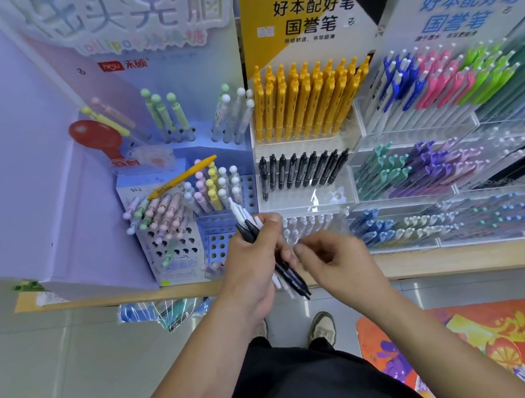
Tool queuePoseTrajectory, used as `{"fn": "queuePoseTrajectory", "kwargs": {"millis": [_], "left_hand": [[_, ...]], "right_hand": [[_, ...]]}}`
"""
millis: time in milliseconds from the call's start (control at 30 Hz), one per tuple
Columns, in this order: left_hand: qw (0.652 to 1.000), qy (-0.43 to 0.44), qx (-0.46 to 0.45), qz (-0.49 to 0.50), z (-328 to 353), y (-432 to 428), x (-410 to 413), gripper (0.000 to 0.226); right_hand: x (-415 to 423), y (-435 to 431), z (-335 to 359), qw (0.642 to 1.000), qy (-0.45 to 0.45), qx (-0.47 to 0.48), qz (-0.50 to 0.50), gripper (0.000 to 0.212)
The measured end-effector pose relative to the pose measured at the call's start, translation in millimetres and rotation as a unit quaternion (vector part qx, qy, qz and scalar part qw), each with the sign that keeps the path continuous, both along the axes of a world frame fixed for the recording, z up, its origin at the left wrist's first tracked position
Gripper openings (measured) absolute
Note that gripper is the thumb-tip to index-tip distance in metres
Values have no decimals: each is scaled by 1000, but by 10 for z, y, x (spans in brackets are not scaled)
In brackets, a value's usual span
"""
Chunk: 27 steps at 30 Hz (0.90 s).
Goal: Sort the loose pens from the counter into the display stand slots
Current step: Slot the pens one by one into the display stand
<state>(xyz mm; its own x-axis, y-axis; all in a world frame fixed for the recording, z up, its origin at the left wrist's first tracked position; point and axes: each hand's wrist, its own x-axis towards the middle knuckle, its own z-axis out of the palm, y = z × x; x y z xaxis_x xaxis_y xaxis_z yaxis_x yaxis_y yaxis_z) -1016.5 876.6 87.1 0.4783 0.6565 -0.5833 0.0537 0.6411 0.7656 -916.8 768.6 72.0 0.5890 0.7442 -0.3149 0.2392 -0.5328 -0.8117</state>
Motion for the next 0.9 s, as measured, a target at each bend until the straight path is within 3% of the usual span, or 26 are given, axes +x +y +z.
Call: {"fn": "queuePoseTrajectory", "kwargs": {"millis": [100,167,300,433,567,767,900], "left_hand": [[999,-31,-8,23,82,-20,153,6],[998,-50,-9,24,141,-44,248,6],[996,-79,-42,27,219,-121,351,14],[996,-31,-74,30,166,-192,349,26],[993,-29,-97,58,113,-204,335,32],[989,-34,-77,125,84,-226,322,35],[985,35,-29,166,-99,-123,270,31]], "right_hand": [[-13,-126,304,966,258,17,-15,30],[17,-186,411,947,313,40,-50,23],[67,-277,438,946,291,67,-125,12],[82,-329,368,966,201,64,-150,4],[-65,-300,317,931,279,102,-212,6],[-93,-351,245,968,138,110,-177,8],[-7,-467,326,966,135,123,-185,6]]}}
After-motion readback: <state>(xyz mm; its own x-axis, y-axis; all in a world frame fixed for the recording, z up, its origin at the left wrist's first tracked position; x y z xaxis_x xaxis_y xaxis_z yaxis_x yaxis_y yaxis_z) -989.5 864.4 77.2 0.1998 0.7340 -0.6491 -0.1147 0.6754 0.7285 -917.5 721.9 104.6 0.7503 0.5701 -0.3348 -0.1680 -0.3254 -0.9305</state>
